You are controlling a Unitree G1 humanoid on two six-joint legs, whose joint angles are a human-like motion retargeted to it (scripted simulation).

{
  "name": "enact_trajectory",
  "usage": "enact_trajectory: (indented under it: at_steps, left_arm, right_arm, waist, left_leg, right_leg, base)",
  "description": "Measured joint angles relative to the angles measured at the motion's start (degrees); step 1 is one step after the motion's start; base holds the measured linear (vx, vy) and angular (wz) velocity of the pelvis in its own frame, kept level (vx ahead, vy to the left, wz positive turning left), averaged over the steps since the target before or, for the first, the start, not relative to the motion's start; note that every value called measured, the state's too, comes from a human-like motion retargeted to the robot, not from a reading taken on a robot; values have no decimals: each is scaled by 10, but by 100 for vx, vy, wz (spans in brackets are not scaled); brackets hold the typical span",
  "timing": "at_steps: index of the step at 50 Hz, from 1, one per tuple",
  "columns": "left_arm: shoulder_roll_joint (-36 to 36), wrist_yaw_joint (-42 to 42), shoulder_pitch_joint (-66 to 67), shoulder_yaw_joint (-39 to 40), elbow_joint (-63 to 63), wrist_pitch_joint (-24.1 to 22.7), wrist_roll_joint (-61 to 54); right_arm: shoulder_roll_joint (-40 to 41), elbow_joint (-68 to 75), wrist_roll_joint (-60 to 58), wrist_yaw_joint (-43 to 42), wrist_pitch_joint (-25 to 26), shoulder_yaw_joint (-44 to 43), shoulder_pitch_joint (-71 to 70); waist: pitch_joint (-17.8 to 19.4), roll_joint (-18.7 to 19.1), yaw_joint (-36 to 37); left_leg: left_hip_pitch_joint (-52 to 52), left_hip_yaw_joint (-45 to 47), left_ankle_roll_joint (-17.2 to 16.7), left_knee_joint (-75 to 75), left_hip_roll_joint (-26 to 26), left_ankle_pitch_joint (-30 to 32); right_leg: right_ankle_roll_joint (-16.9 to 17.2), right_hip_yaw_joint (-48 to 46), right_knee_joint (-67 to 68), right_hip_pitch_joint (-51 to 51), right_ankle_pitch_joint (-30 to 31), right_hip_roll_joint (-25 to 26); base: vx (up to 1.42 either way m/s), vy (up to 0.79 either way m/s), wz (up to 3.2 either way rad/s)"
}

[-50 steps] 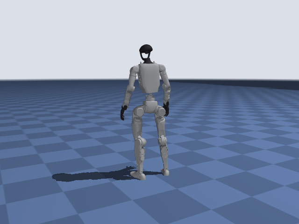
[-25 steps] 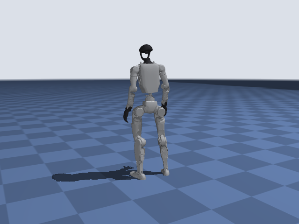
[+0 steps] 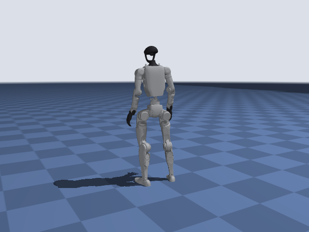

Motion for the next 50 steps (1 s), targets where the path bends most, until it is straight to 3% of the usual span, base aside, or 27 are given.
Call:
enact_trajectory:
  at_steps: [40,50]
  left_arm:
    - [-3,-8,22,1,-15,-5,11]
    - [0,-9,22,-1,-9,0,-4]
  right_arm:
    - [-3,-1,3,-2,-11,8,9]
    - [-3,3,-4,1,1,5,3]
  waist:
    - [-10,-2,-10]
    - [-3,-6,5]
  left_leg:
    - [-29,-1,-6,52,10,-23]
    - [-2,1,-1,-1,1,-2]
  right_leg:
    - [3,-11,-1,0,-3,-1]
    - [3,0,0,-3,-2,1]
  base:
    - [0,0,1]
    - [0,0,-6]
